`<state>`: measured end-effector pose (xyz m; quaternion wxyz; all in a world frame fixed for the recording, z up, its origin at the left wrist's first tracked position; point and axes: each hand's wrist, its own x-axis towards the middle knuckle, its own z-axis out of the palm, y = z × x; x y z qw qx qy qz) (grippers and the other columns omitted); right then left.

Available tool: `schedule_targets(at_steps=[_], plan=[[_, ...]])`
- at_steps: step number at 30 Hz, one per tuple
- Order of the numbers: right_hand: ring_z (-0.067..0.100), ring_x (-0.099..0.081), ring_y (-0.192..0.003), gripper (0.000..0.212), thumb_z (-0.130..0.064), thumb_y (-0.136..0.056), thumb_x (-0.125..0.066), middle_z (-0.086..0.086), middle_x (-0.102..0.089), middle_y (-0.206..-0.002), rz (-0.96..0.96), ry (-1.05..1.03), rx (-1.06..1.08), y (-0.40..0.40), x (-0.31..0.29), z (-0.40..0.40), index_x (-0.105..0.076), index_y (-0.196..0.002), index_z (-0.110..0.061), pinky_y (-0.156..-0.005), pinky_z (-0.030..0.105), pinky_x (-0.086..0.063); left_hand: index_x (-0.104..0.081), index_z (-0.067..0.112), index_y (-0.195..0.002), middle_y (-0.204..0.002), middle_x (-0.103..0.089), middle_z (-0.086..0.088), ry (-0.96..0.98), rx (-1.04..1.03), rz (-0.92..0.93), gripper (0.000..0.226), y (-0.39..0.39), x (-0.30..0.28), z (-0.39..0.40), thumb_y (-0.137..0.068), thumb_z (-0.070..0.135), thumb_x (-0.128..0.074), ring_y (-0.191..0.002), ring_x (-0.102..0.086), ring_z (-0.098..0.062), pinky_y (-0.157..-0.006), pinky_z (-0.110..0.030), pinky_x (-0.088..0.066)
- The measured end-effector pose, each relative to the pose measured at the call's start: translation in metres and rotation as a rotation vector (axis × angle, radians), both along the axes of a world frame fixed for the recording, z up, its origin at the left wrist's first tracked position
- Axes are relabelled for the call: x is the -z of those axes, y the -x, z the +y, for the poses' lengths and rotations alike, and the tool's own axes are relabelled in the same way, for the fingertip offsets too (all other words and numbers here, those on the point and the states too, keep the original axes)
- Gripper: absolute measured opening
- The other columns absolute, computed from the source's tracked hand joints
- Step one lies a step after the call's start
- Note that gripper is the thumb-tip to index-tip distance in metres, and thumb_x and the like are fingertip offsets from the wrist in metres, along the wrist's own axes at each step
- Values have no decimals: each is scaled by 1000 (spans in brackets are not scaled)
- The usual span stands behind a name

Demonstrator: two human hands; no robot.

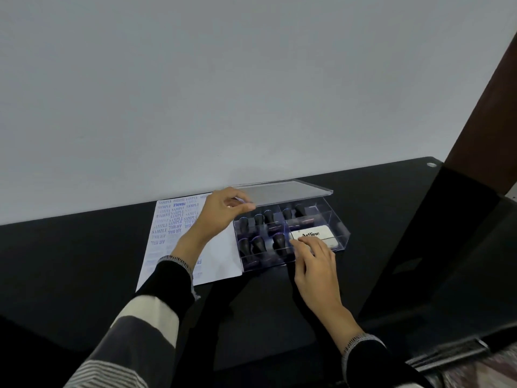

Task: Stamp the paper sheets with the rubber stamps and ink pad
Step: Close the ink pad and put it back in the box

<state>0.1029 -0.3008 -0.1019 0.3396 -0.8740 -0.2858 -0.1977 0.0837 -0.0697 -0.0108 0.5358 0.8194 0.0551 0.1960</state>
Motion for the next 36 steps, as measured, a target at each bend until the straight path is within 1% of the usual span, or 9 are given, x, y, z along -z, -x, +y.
schedule_targets(at_steps=[4,8,12,15,22,27,30,33,36], plan=[[2,-44,-114,29,-6,-93,-52,-12,-55,-116,104,-177,-80,5,-7,-5,-59,-118,-18,-104,29,-35,-69,8,-82,-90,-70,-3,4,88,61,9,37,3,-8,-79,13,-77,-90,-68,-18,-86,-21,-50],[6,-41,-110,27,-5,-92,-54,-5,-53,-116,95,-385,146,4,-14,-12,-59,-116,-18,-96,34,-41,-71,9,-76,-99,-68,-2,-90,160,89,8,62,15,-12,-76,10,-79,-101,-64,-14,-93,-20,-45],[23,-38,-129,29,-13,-94,-55,8,-45,-137,111,-279,233,-7,-22,-18,-61,-122,-21,-105,41,-32,-73,25,-72,-117,-60,13,-227,100,97,10,73,30,-11,-74,19,-81,-116,-54,-4,-102,-25,-38],[27,-29,-139,23,-15,-95,-55,12,-39,-145,155,-158,191,-13,-21,-21,-65,-116,-18,-111,45,-28,-75,32,-71,-124,-57,15,-177,46,116,15,79,38,-13,-74,19,-81,-121,-51,-3,-107,-29,-38],[28,-40,-131,19,-14,-93,-56,8,-54,-127,121,-133,212,-15,-15,-25,-68,-107,-18,-109,48,-32,-77,25,-80,-139,-53,0,-152,13,102,11,76,39,-18,-76,15,-80,-125,-53,-13,-105,-22,-41],[24,-48,-119,15,-13,-92,-59,6,-57,-117,99,-174,237,-13,-17,-22,-70,-102,-15,-103,47,-38,-78,19,-86,-140,-52,-3,-153,36,110,11,79,41,-17,-77,13,-79,-127,-51,-8,-102,-14,-39],[14,-46,-107,13,-10,-91,-59,2,-54,-111,108,-257,190,-15,-18,-23,-69,-100,-11,-93,38,-46,-79,18,-87,-136,-56,-6,-136,18,103,12,78,41,-18,-77,12,-79,-122,-51,-1,-100,-11,-39],[14,-45,-115,14,-8,-93,-56,3,-52,-117,178,-319,135,-17,-18,-23,-68,-101,-8,-90,26,-45,-78,19,-86,-135,-57,-7,-150,20,102,12,77,42,-20,-77,12,-79,-120,-51,2,-99,-11,-40],[25,-41,-131,16,-7,-93,-56,8,-53,-126,213,-332,137,-16,-19,-23,-68,-104,-6,-102,35,-44,-79,20,-86,-135,-57,-4,-129,29,122,10,78,42,-21,-79,14,-78,-121,-52,1,-101,-14,-41]])
